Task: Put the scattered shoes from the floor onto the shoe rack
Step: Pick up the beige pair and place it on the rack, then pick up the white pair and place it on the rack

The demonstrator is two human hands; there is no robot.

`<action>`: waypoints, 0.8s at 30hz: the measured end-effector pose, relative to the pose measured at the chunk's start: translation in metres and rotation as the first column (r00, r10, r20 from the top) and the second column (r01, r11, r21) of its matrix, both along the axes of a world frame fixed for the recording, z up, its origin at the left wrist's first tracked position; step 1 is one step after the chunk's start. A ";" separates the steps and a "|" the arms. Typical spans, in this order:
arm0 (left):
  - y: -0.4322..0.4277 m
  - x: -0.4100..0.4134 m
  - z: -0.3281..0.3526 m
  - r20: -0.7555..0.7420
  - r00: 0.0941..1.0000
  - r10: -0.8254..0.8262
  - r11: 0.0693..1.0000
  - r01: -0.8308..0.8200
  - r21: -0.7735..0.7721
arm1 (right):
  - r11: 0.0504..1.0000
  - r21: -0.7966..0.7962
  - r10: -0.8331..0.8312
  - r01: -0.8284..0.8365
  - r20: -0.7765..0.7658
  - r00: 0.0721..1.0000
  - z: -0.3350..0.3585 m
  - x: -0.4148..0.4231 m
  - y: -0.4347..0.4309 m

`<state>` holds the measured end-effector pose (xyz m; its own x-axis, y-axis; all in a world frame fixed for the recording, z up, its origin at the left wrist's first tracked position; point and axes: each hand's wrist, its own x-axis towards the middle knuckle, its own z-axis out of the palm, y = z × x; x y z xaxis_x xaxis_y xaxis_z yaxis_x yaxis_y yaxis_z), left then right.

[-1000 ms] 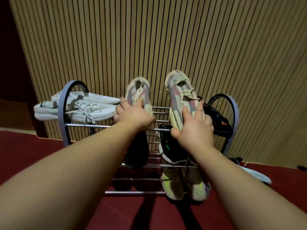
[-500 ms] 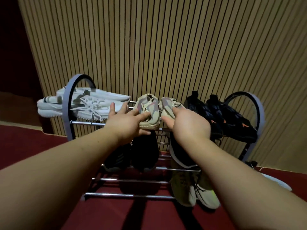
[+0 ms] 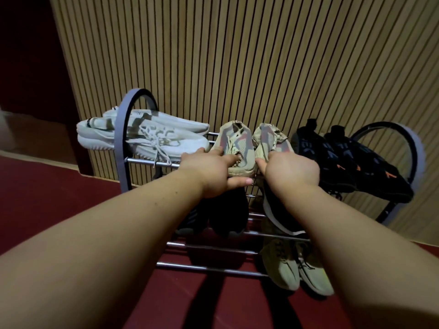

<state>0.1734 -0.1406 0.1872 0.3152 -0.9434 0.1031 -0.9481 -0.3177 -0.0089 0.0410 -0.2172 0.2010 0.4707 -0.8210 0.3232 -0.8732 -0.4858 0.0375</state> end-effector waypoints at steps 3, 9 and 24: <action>0.001 -0.002 -0.002 0.000 1.000 -0.001 1.000 0.001 -0.010 | 0.986 0.163 -0.035 0.032 0.015 0.999 -0.003 0.001 0.000; 0.031 0.003 -0.033 -0.156 0.988 -0.022 0.986 -0.005 -0.168 | 0.995 0.091 0.023 -0.046 0.246 0.969 -0.032 -0.021 0.038; 0.275 0.067 -0.256 -0.131 0.727 0.674 0.679 -0.540 0.498 | 0.907 0.397 0.156 -0.143 -0.002 0.988 -0.237 -0.014 0.165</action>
<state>0.2402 0.1346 -0.0689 0.7821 -0.4585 -0.4221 -0.5220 -0.8519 -0.0419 0.0271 -0.0527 -0.0364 0.6026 -0.7975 -0.0299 -0.7908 -0.5917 -0.1569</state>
